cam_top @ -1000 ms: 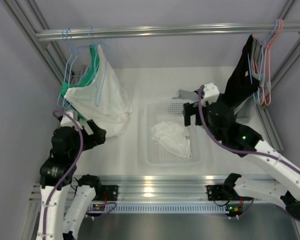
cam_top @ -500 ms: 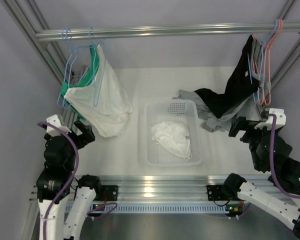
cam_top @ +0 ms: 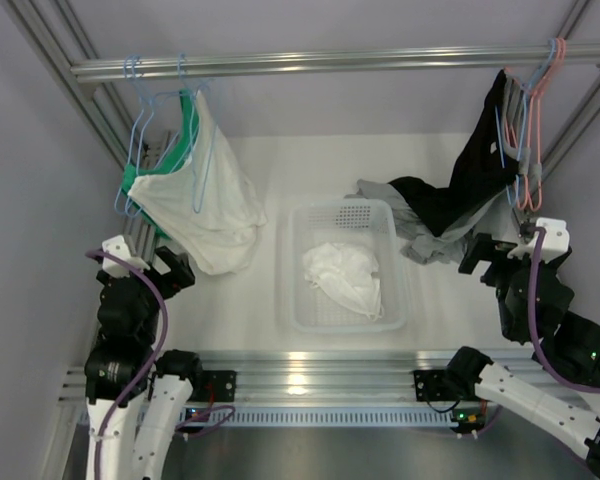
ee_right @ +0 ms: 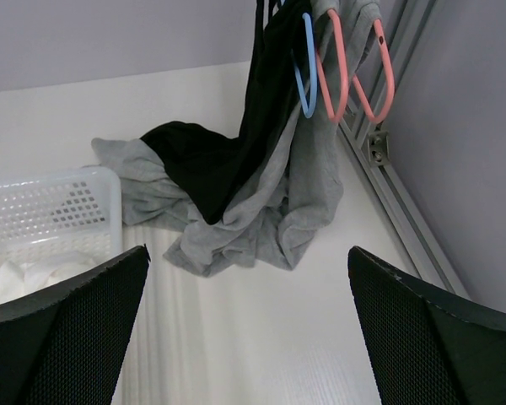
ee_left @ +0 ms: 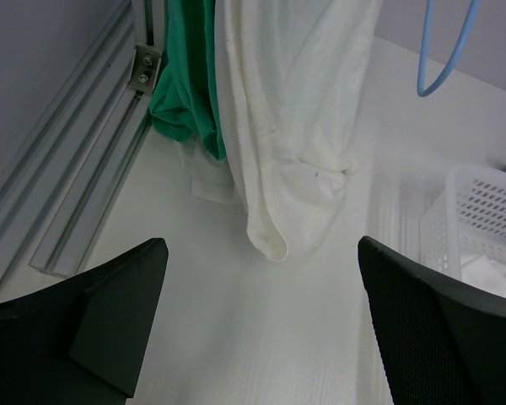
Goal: Remove the tank top from the hanger
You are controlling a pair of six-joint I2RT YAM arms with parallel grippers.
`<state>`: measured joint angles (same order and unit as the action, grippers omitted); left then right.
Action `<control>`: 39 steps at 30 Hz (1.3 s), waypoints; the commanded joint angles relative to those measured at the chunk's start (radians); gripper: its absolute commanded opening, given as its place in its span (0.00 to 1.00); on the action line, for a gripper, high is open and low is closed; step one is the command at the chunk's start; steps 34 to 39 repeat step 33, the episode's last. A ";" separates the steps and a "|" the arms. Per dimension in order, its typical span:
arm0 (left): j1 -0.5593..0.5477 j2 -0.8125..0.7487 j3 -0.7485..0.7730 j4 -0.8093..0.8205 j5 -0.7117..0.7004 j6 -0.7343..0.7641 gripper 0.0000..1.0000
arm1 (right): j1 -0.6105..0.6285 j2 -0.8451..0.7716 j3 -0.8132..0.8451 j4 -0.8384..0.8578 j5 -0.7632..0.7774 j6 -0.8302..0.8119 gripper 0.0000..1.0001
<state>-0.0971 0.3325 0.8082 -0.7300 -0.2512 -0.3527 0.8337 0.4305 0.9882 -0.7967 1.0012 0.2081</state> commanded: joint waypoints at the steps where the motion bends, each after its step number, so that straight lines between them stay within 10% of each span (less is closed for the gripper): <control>1: 0.000 -0.039 -0.027 0.081 0.013 0.000 0.99 | -0.015 -0.015 -0.002 -0.024 0.047 0.016 0.99; 39: 0.000 -0.030 -0.060 0.110 0.076 0.008 0.99 | -0.013 0.040 -0.025 -0.024 -0.001 0.045 0.99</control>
